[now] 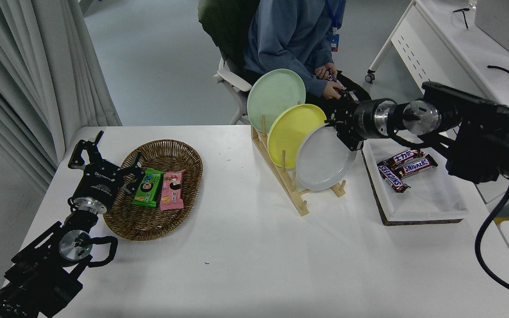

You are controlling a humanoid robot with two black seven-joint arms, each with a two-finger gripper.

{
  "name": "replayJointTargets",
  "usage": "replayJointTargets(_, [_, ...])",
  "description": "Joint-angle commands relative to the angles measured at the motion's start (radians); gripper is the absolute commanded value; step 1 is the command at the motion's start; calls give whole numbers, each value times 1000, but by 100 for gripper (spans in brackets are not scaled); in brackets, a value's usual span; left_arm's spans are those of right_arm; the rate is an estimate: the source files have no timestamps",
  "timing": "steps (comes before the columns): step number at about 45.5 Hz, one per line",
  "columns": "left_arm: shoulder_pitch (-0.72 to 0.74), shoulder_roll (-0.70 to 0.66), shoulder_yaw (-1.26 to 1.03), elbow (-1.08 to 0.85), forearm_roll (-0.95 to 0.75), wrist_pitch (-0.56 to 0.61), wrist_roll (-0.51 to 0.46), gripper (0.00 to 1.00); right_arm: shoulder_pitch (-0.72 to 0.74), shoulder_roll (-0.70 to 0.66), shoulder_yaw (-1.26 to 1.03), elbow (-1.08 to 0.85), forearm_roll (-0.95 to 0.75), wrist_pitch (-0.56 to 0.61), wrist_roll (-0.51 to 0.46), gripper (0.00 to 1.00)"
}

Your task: Place the plate on the table

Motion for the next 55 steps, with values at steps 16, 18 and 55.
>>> replayJointTargets(16, [0,0,1,0,0,-1,0,100,149,-83,219,30,243,-64,-178,0])
replayJointTargets(18, [0,0,0,-1,0,0,0,100,160,-82,219,30,267,-83,-189,0])
replayJointTargets(55, [0,0,0,1,0,0,0,100,154,-62,298,174,474,-595,-265,0])
